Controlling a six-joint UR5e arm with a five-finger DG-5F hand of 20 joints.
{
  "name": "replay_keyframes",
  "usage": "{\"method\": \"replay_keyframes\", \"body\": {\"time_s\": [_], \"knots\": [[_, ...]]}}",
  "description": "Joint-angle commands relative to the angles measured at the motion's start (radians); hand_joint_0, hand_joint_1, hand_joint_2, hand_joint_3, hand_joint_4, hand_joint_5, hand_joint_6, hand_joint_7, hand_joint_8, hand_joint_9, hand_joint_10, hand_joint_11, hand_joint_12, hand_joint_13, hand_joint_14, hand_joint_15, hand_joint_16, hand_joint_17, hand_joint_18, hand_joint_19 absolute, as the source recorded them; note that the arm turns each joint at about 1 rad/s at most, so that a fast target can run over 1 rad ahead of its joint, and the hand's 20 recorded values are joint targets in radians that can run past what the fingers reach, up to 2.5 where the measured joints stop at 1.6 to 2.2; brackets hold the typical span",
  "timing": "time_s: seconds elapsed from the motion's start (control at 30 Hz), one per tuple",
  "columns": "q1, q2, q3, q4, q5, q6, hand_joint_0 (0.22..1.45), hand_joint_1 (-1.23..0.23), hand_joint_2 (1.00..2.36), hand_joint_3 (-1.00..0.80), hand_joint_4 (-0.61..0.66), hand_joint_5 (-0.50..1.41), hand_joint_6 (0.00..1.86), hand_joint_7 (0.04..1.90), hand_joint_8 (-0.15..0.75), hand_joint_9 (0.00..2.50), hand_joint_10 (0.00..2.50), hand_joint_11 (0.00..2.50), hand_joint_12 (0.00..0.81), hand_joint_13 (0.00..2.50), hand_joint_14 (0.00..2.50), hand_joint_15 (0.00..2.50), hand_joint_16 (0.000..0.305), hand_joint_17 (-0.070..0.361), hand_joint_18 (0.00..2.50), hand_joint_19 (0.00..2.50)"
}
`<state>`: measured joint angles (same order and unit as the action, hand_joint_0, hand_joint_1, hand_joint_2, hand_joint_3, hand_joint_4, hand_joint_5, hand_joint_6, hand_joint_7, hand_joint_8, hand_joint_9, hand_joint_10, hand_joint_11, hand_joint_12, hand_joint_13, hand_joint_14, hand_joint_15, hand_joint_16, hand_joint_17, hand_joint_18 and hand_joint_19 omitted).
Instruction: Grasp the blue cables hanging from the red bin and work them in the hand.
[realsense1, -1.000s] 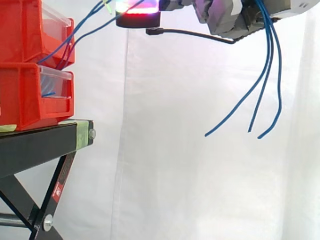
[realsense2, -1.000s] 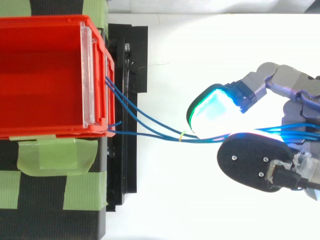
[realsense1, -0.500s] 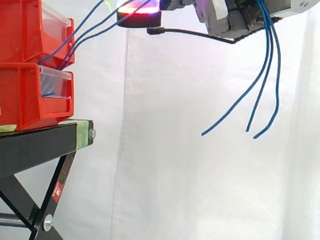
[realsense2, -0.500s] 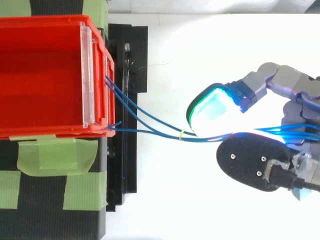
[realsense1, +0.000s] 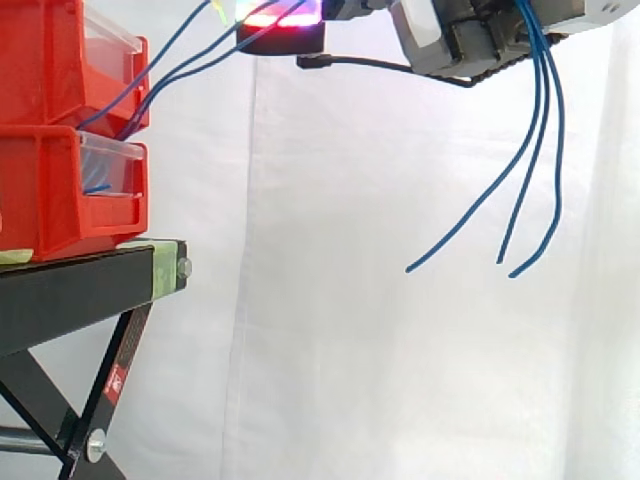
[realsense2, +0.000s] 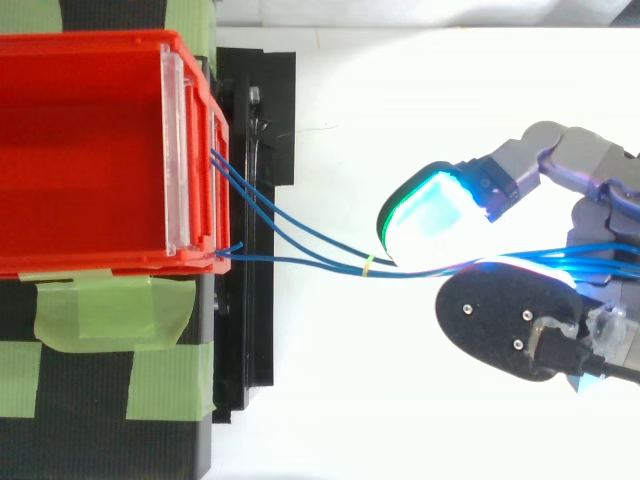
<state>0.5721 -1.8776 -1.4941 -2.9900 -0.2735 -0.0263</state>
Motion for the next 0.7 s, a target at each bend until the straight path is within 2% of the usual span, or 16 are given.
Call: {"method": "replay_keyframes", "body": {"time_s": [0.0,0.07,0.1,0.13,0.2,0.27,0.4,0.53,0.57,0.6,0.63,0.67], "knots": [[0.0,0.0,0.0,0.0,0.0,-0.001,1.06,-0.64,1.01,0.2,0.36,0.27,0.01,1.2,0.494,0.5,2.5,2.5,0.5,0.88,2.5,1.25,0.06,0.134,1.37,0.89],[0.0,0.0,0.0,0.0,0.0,0.0,1.06,-0.64,1.01,0.23,0.35,0.26,0.01,1.21,0.491,0.5,2.5,2.5,0.495,0.87,2.5,1.27,0.058,0.131,1.36,0.89],[0.0,0.0,0.0,0.0,0.0,0.0,1.09,-0.63,1.0,0.33,0.35,0.27,0.01,1.2,0.498,0.5,2.5,2.5,0.497,0.87,2.5,1.27,0.059,0.133,1.32,0.8],[0.002,0.0,0.0,0.0,0.0,-0.001,1.09,-0.63,1.0,0.35,0.35,0.26,0.01,1.2,0.496,0.49,2.5,2.5,0.5,0.86,2.5,1.25,0.058,0.13,1.32,0.81],[0.002,0.0,0.0,0.0,0.0,0.0,1.16,-0.63,1.03,0.47,0.34,0.27,0.01,1.21,0.481,0.45,2.5,2.5,0.49,0.81,2.5,1.26,0.055,0.124,1.11,0.62],[0.003,0.0,0.0,0.0,0.0,0.0,1.2,-0.63,1.03,0.53,0.33,0.27,0.01,1.22,0.47,0.44,2.5,2.5,0.48,0.77,2.5,1.25,0.053,0.119,1.03,0.57],[0.003,0.0,0.0,0.0,0.004,0.0,1.28,-0.63,1.0,0.57,0.31,0.29,0.01,1.24,0.451,0.42,2.5,2.5,0.478,0.74,2.5,1.2,0.052,0.117,0.87,0.41],[0.003,0.0,0.0,0.0,0.005,0.0,1.3,-0.63,1.0,0.52,0.31,0.3,0.01,1.24,0.45,0.42,2.5,2.5,0.479,0.73,2.5,1.19,0.053,0.12,0.81,0.35],[0.003,0.0,0.0,0.0,0.005,0.0,1.28,-0.64,1.0,0.5,0.3,0.3,0.01,1.24,0.452,0.42,2.5,2.5,0.478,0.74,2.5,1.2,0.053,0.119,0.86,0.4],[0.003,0.0,0.0,0.0,0.005,0.0,1.19,-0.64,1.01,0.4,0.31,0.29,0.01,1.23,0.463,0.43,2.5,2.5,0.473,0.77,2.5,1.25,0.053,0.119,1.06,0.69],[0.003,0.0,0.0,0.0,0.005,0.002,1.12,-0.65,1.01,0.2,0.32,0.26,0.01,1.22,0.474,0.43,2.5,2.5,0.482,0.8,2.5,1.25,0.052,0.117,1.23,0.94],[0.003,0.0,0.0,0.0,0.005,0.002,1.11,-0.65,1.02,0.14,0.32,0.26,0.01,1.21,0.469,0.43,2.5,2.5,0.479,0.8,2.5,1.26,0.052,0.118,1.25,1.0]]}}
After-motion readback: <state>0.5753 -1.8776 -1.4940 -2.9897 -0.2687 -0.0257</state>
